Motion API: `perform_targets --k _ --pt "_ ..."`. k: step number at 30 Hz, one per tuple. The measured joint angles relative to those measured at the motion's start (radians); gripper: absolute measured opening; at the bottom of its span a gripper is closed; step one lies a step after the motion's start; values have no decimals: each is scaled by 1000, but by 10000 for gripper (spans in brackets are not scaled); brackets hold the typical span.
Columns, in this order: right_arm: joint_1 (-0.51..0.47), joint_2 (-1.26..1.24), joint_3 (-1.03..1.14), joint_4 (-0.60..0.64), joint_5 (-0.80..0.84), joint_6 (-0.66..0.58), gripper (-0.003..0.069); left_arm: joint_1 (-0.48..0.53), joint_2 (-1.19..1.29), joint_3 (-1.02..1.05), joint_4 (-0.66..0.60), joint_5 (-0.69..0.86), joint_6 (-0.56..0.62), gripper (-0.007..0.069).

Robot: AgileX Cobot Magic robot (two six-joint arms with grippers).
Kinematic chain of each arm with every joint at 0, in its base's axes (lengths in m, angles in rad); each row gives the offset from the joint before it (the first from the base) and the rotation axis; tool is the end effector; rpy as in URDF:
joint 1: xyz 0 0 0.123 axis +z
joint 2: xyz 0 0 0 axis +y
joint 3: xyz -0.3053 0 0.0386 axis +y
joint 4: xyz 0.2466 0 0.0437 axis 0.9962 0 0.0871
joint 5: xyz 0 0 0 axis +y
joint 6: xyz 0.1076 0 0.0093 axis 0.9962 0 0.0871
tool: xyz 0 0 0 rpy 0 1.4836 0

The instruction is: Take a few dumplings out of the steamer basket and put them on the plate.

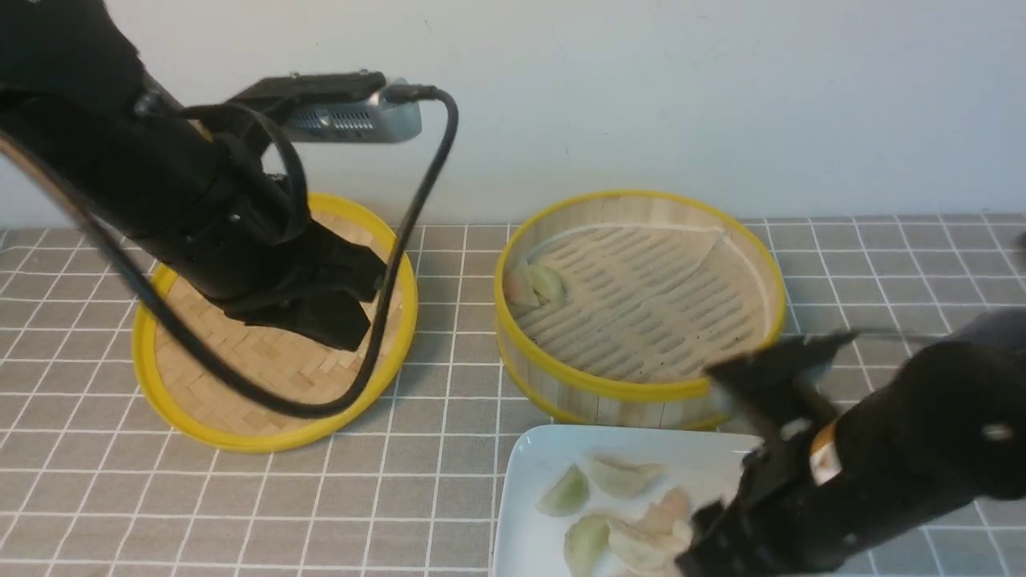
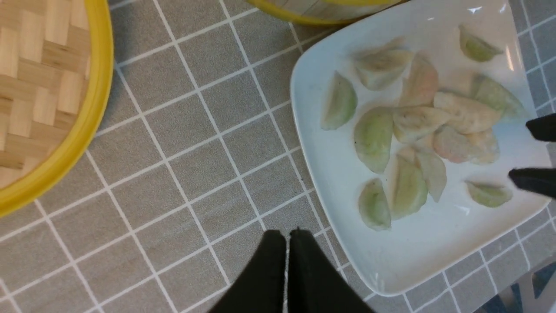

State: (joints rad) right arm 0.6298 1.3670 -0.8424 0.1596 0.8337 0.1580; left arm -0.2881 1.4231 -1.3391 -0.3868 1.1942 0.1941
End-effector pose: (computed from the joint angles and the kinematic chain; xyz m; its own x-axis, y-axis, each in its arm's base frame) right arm 0.1893 0.1537 0.2418 -0.9047 -0.3366 -0.2613 -0.3896 0.9017 0.1874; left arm 0.2602 -0.1166 0.3606 -0.8615 0.2997 -0.4099 0.4387 0.8457 -0.3039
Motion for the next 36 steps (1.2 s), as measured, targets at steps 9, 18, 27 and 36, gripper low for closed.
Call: perform_targets --k 9,18,27,36 --pt "0 -662 53 -445 -123 358 -1 0 -325 110 1 -153 22 -5" --pt "0 -1263 350 -693 -355 568 -13 0 -766 490 -5 -435 25 -5" --pt "0 -1381 435 -798 -392 608 -14 0 -1040 762 -12 -566 24 -5" --pt "0 -1381 435 -842 -403 611 -14 0 -1140 820 -16 -601 24 -5"
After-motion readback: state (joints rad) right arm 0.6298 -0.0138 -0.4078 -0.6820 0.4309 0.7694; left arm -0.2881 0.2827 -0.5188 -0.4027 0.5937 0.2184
